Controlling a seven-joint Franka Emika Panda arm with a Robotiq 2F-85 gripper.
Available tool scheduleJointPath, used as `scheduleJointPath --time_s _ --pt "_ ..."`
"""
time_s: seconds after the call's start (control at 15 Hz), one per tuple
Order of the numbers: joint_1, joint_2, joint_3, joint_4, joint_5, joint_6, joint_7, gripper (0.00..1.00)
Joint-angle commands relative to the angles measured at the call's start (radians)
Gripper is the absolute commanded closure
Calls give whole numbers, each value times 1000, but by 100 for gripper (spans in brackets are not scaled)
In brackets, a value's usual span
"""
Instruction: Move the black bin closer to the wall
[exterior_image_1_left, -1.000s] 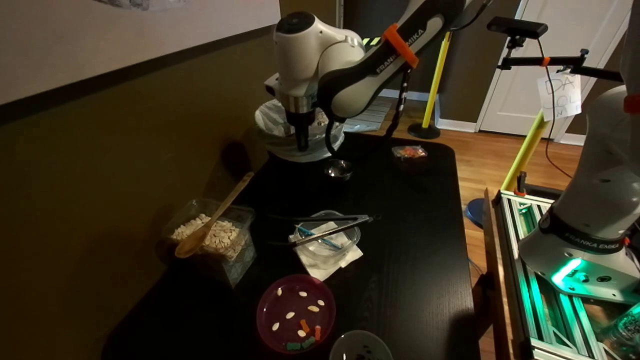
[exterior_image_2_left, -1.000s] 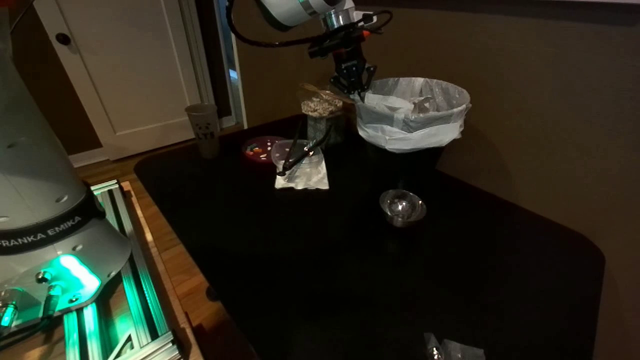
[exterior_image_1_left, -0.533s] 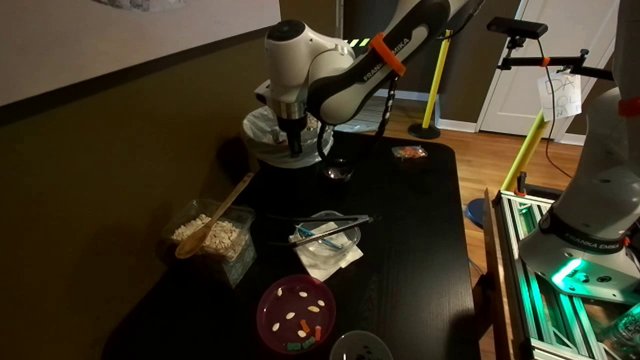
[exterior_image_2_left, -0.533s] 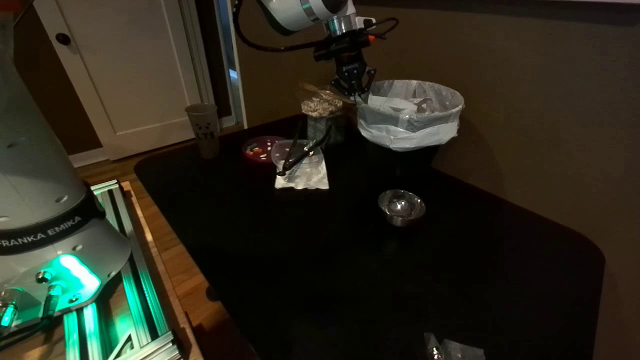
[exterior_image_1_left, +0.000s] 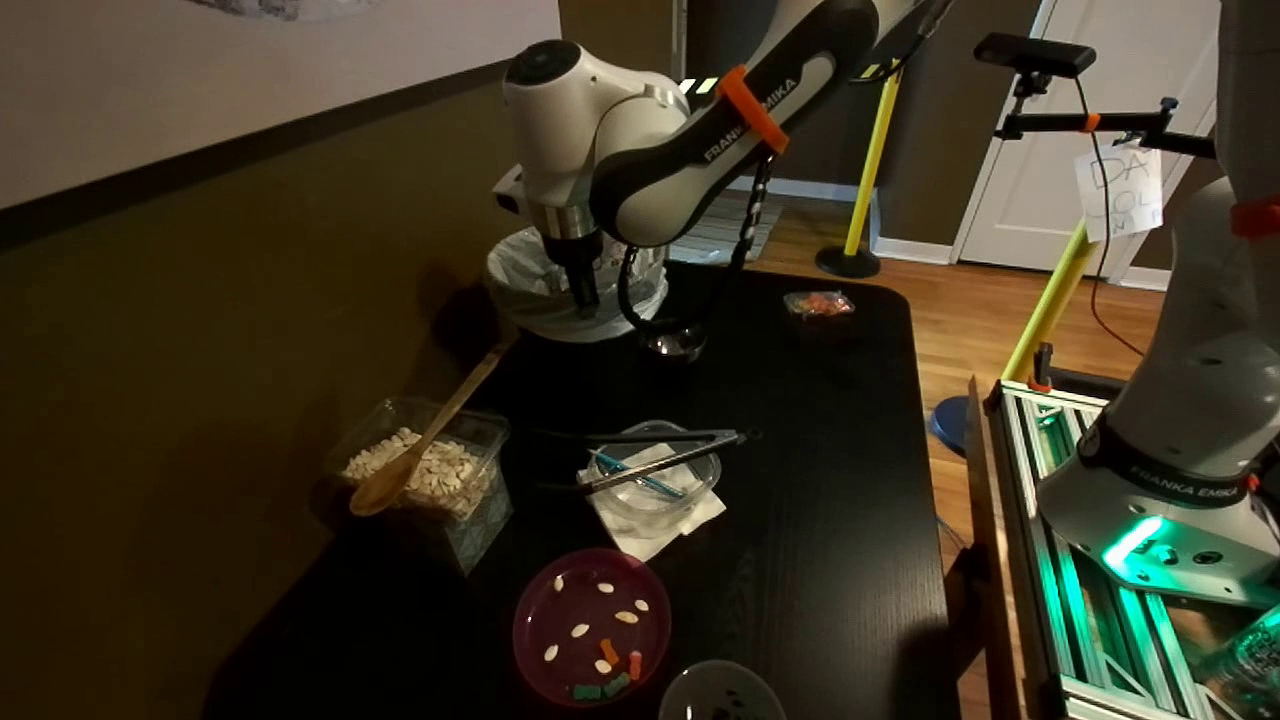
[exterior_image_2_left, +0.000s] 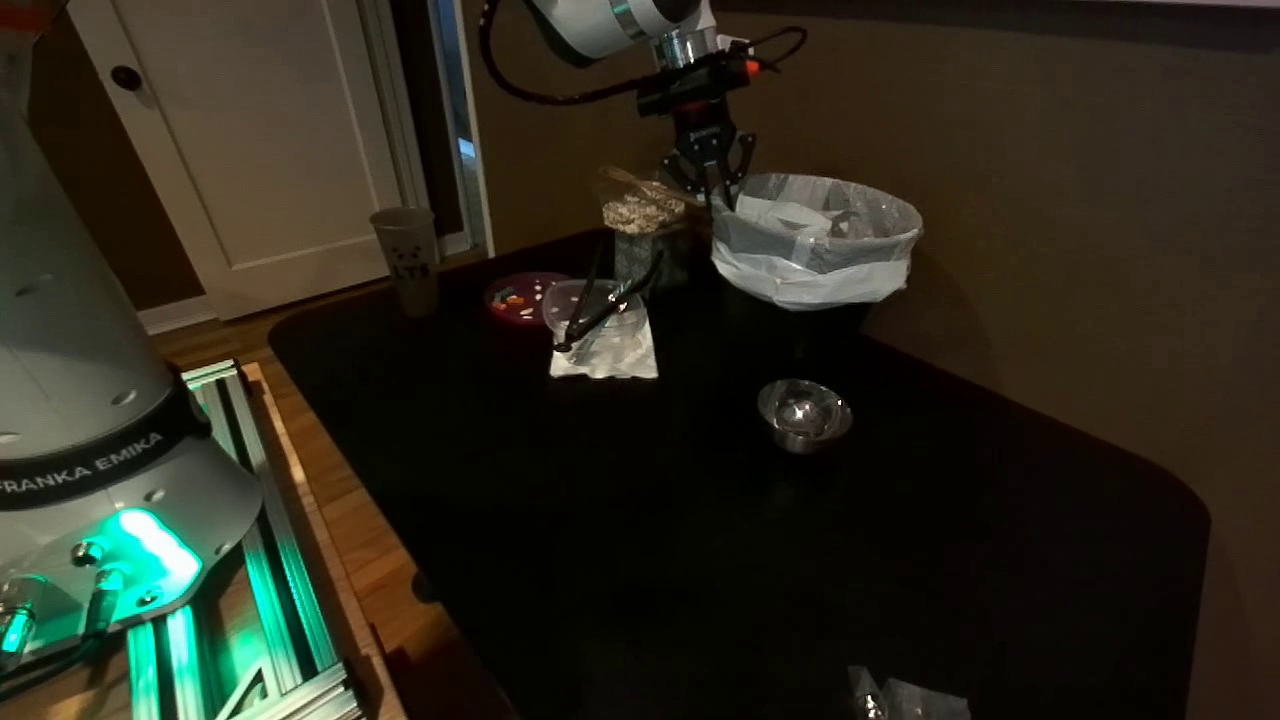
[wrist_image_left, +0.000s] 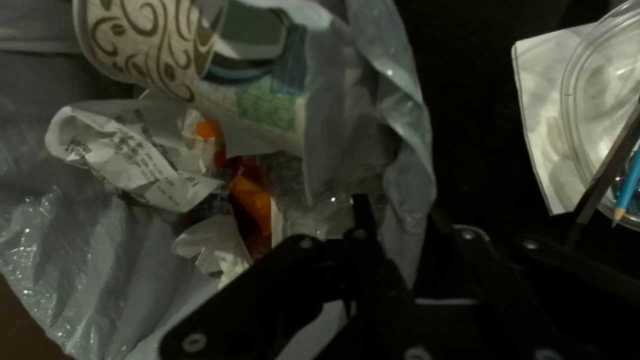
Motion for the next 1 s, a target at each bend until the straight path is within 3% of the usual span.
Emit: scheduleJointPath --time_s 0.0,0.33,0.93 --pt "-14 -7 12 22 27 -6 -37 40" --pt "-19 -137 23 -50 77 -39 -30 2" --pt "-55 -348 6 -173 205 66 121 0"
